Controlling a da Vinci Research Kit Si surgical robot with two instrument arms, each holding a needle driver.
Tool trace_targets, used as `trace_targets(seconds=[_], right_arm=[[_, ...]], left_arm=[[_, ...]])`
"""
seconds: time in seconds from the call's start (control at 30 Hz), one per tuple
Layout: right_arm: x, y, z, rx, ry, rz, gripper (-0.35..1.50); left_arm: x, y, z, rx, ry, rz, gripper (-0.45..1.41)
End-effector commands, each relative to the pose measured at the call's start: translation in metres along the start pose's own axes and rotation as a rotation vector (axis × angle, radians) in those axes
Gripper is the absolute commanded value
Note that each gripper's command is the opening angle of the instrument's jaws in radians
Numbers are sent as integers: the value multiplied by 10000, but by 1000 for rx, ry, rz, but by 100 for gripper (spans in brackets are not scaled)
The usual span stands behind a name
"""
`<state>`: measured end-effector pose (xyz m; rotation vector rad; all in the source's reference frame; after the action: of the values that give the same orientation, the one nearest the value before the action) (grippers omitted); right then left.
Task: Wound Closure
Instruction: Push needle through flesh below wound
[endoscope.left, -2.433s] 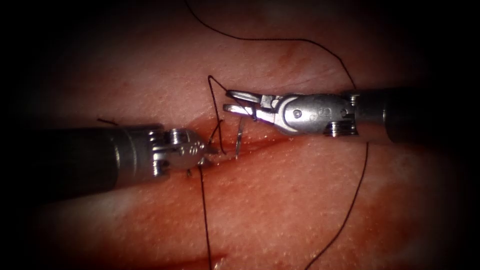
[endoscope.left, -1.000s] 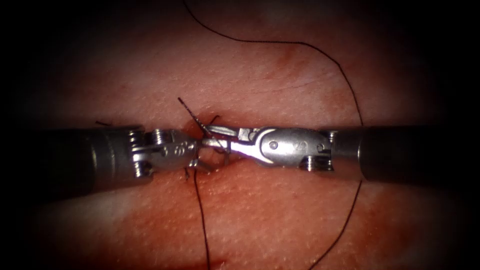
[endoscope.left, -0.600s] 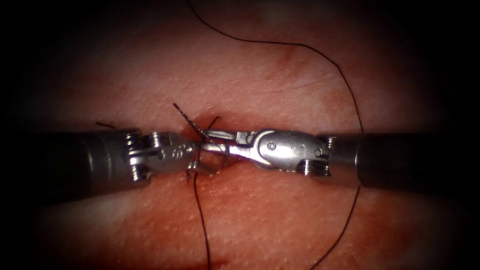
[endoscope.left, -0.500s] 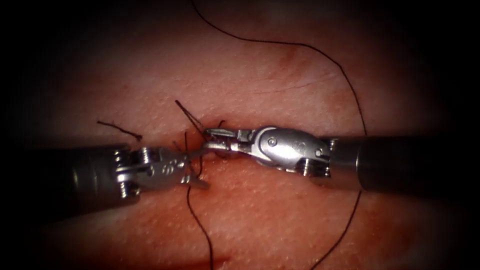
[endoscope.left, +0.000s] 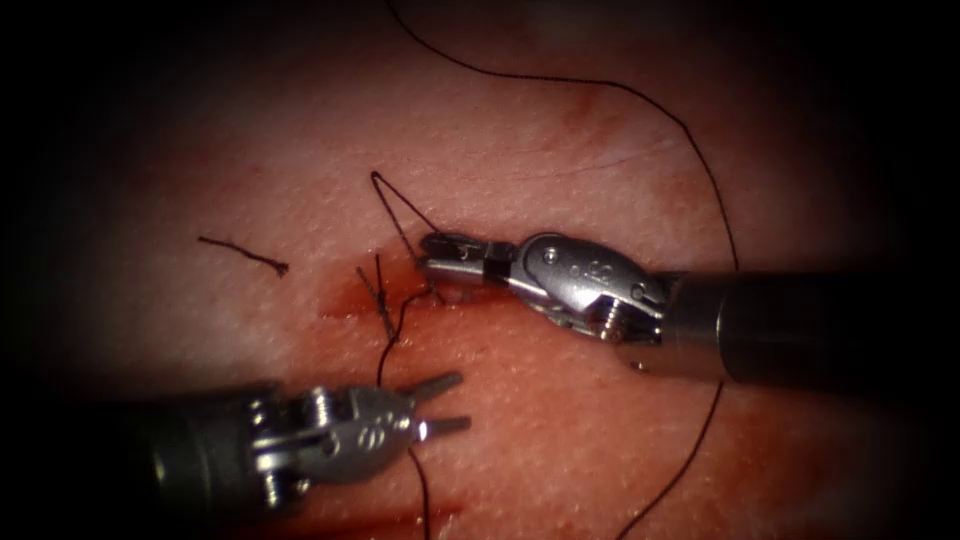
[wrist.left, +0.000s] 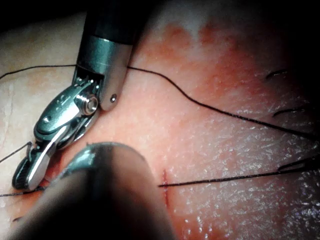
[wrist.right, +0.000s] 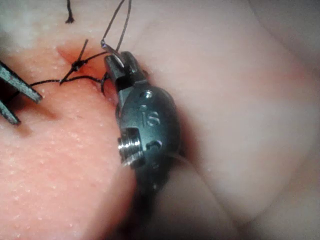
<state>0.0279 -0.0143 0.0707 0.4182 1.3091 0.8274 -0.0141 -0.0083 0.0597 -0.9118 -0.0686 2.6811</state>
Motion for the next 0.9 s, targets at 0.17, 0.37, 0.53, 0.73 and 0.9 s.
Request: trace_targets(seconds=[0.17, 0.37, 0.53, 0.73, 0.9], right_arm=[[20, 11, 7, -15, 47, 28, -35], [31, 20, 9, -24, 61, 53, -35], [33, 23, 13, -24, 65, 55, -35], [34, 23, 21, -14, 73, 73, -35], [35, 23, 30, -5, 81, 121, -35]], left_arm=[[-1, 6, 24, -4, 22, 3, 5], [-19, 8, 30, -15, 13, 20, 5], [-33, 6, 28, -24, 11, 19, 4], [-38, 4, 33, -22, 13, 17, 4], [-45, 7, 43, -31, -1, 8, 2]])
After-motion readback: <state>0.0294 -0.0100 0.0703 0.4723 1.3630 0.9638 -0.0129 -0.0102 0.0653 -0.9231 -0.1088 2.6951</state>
